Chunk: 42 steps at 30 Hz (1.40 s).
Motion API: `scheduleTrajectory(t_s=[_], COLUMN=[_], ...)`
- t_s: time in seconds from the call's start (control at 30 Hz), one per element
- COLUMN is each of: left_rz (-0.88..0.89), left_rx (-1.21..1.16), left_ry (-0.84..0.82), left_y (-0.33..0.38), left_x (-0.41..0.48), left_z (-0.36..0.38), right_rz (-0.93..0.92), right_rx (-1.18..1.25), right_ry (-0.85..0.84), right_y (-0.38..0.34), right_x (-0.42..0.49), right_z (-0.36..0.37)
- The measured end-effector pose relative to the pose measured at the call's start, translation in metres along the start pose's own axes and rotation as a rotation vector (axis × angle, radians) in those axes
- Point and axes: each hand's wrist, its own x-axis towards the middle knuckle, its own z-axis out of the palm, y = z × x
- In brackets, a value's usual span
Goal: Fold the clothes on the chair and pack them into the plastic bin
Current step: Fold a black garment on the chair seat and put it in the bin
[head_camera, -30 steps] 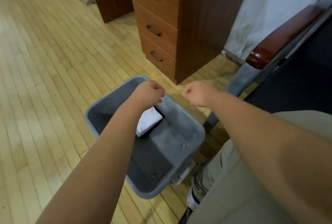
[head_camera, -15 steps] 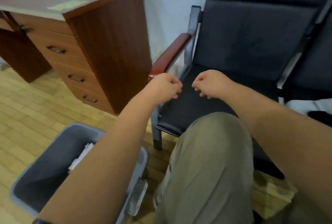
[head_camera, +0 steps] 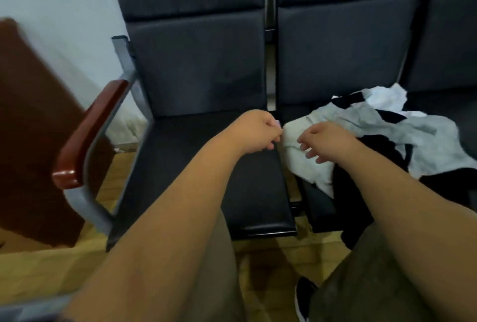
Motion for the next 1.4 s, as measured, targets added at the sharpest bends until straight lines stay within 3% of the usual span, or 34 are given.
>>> scheduleTrajectory(t_s=[0.17, 0.4, 0.57, 0.73, 0.83, 0.97, 1.07, 1.23, 1.4], left_rz=[0.016, 0.121, 0.105, 0.066, 0.071, 0.196, 0.294, 0.209, 0.11], left_rx=[-0.009, 0.192, 0.222, 0.163, 0.106, 0.106, 0.079, -0.101, -0.512], left_ry=[-0.077, -0.256, -0.26, -0.23, -0.197, -0.043, 0.005, -0.053, -0.009], left_y=[-0.006, -0.022, -0.028, -0.031, -0.028, -0.026, -0.021, -0.025, -0.029], left_x=[0.041, 0.065, 0.074, 0.077, 0.076, 0.077, 0.071, 0.047, 0.013], left_z=[0.069, 0.124, 0.121, 0.109, 0.104, 0.092, 0.072, 0.025, -0.019], right_rz=[-0.01, 0.261, 0.239, 0.217, 0.023, -0.245, -0.343, -0.398, -0.421], right_rx=[-0.295, -0.638, -0.58, -0.561, -0.518, -0.227, -0.032, 0.123, 0.167], right_ry=[0.148, 0.101, 0.19, 0.154, 0.118, 0.048, -0.034, -0.033, -0.197], right_y=[0.042, 0.089, 0.11, 0.108, 0.089, 0.054, 0.035, 0.009, -0.015], right_x=[0.031, 0.054, 0.068, 0.071, 0.06, 0.03, 0.02, 0.01, -0.006], right_z=[-0.028, -0.044, -0.056, -0.059, -0.059, -0.054, -0.041, -0.027, -0.016])
